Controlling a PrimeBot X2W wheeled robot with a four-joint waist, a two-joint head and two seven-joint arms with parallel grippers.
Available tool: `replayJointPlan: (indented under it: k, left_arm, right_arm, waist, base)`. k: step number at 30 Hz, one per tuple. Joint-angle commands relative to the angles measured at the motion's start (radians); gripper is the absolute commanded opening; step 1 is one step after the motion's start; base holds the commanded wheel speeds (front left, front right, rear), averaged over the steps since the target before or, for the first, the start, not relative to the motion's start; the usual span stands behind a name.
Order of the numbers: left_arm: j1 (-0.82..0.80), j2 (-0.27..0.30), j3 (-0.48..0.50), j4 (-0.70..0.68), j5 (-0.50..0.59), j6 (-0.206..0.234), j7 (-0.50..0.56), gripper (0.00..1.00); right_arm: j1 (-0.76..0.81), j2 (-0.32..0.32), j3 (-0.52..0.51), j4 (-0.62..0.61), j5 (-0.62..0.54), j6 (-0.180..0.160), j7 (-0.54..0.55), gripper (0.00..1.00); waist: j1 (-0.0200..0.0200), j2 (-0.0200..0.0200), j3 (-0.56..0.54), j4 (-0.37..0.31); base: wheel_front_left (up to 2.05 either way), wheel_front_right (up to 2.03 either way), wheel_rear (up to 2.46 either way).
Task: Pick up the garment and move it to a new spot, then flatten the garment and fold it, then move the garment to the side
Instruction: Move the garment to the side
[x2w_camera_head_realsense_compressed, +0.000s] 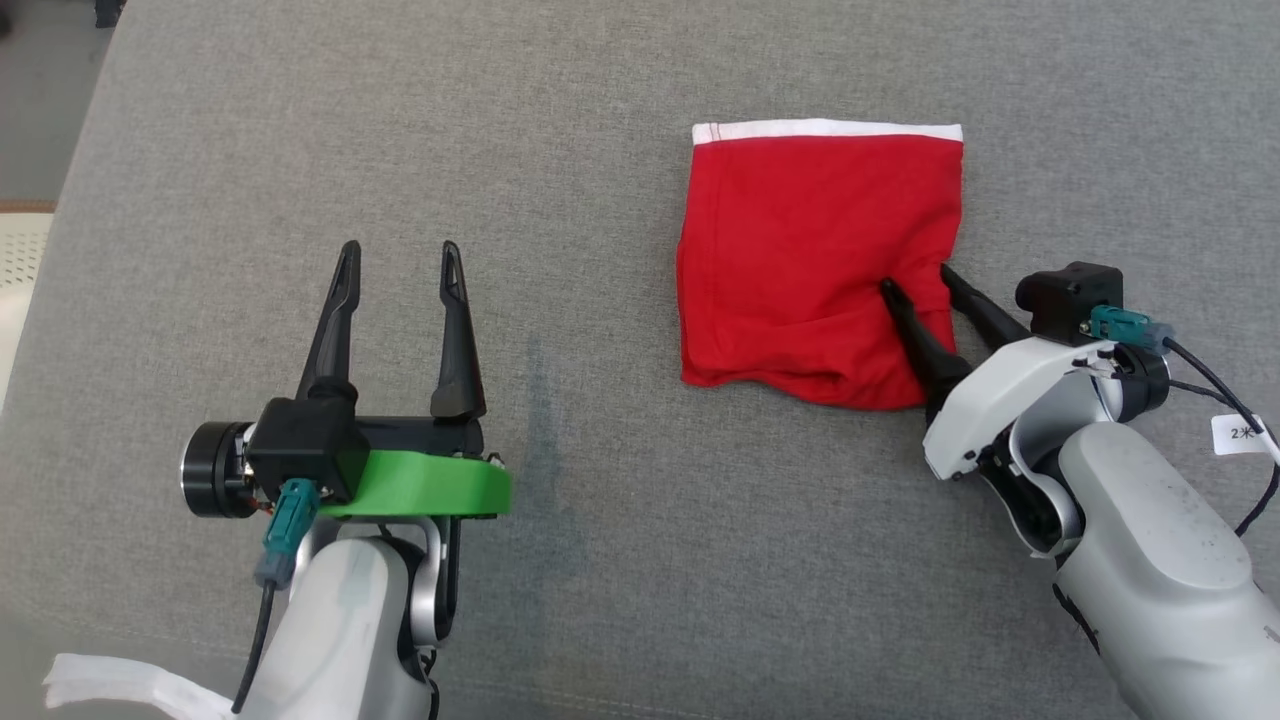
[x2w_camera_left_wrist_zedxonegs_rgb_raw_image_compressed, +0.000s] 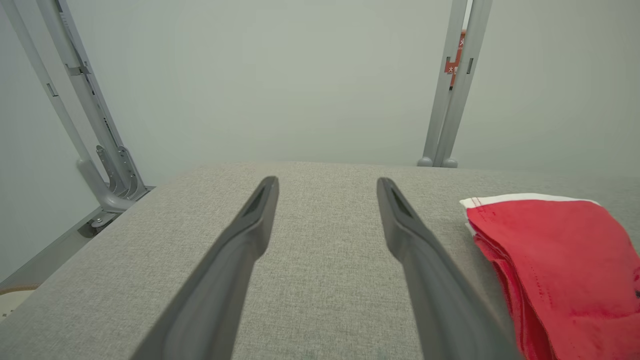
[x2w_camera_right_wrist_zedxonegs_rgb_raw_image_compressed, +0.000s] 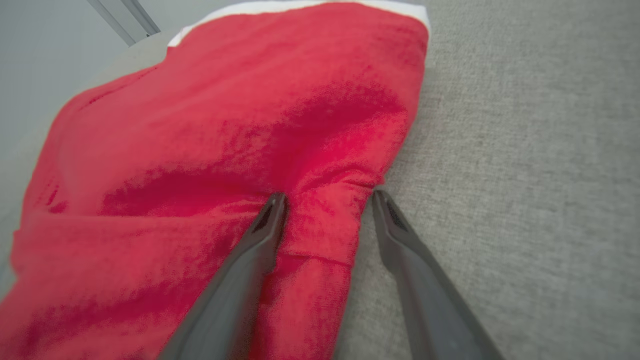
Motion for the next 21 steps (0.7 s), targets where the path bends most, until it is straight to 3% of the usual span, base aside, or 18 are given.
replayJointPlan:
  k: [1, 6, 13, 21]
  left_arm:
    - [-0.003, -0.001, 0.011, -0.001, 0.012, -0.005, -0.004, 1.0]
    - [0.024, 0.009, 0.034, -0.013, 0.032, -0.008, -0.004, 1.0]
    - [0.05, 0.045, 0.076, -0.037, 0.056, -0.004, -0.004, 1.0]
    - [0.007, 0.065, 0.071, -0.049, 0.066, -0.016, 0.0, 1.0]
  right_arm:
    - [0.039, -0.003, 0.022, 0.044, 0.014, -0.002, 0.008, 0.0]
    - [0.041, -0.026, 0.033, 0.025, 0.022, -0.003, -0.045, 0.0]
    - [0.083, -0.063, 0.045, -0.012, 0.044, -0.003, -0.096, 0.0]
    - [0.063, -0.153, 0.062, -0.027, 0.083, -0.002, -0.115, 0.0]
  waist:
    - [-0.0001, 0.0, -0.01, -0.017]
    - [-0.0001, 0.0, -0.03, -0.081]
    - [-0.0001, 0.0, -0.055, -0.246]
    - [-0.0001, 0.0, -0.04, -0.393]
  base:
    - [0.0, 0.0, 0.0]
    - [0.0, 0.0, 0.0]
    - [0.0, 0.0, 0.0]
    - [0.0, 0.0, 0.0]
